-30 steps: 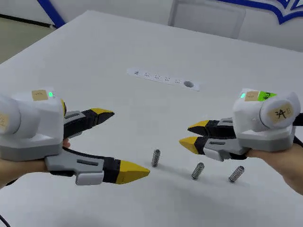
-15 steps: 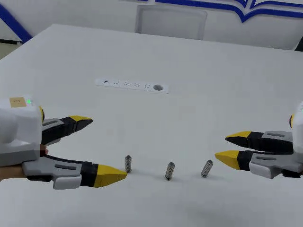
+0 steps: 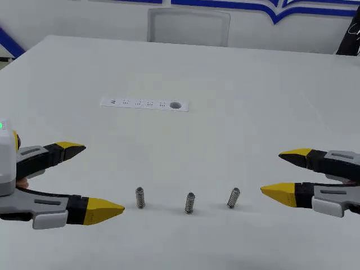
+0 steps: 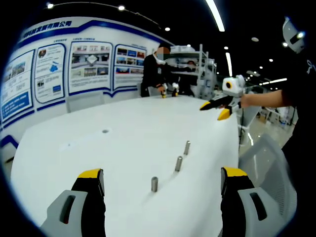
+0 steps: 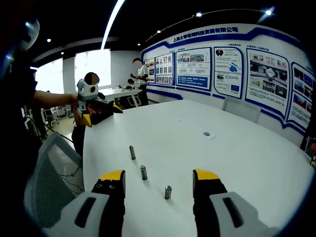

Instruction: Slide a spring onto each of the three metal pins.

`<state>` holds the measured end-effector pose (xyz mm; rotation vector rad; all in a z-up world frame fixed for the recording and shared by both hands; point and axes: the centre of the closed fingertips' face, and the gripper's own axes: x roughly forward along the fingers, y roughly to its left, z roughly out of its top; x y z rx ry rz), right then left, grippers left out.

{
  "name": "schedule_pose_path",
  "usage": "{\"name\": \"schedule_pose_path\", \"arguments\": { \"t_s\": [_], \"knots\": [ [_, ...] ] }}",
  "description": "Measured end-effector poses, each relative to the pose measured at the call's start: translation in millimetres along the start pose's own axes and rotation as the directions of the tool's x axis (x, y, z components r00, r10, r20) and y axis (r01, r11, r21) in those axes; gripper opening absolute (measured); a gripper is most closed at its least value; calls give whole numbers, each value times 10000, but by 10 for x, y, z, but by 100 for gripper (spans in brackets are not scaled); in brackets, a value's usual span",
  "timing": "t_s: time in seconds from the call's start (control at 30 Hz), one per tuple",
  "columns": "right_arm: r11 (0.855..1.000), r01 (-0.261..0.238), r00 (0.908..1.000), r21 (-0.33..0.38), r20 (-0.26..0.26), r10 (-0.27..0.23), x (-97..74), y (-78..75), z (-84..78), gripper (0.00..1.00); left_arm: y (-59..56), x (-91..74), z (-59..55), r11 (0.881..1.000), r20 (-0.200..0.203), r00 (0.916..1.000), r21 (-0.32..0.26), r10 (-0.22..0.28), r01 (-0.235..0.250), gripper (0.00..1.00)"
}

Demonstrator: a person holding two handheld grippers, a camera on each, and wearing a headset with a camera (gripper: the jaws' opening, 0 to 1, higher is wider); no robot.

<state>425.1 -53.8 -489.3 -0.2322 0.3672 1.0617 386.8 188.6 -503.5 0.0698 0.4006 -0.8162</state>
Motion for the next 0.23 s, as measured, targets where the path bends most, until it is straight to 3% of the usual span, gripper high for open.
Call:
{"name": "schedule_pose_path", "arguments": {
  "t_s": [0.07,0.13,0.23],
  "knots": [
    [9998,-164,9997,-146,-156,162,38,34,-17,61,16,-32,-25,10000,-53,10000,-26,72,-72,100],
    [9981,-264,9960,-551,-868,216,48,38,-111,62,23,-50,-32,9999,-78,9999,-30,118,-118,100],
    [9968,-315,9946,-735,-1013,240,64,53,-113,62,49,-62,-19,9997,15,9997,-69,233,-233,100]
  ]
}}
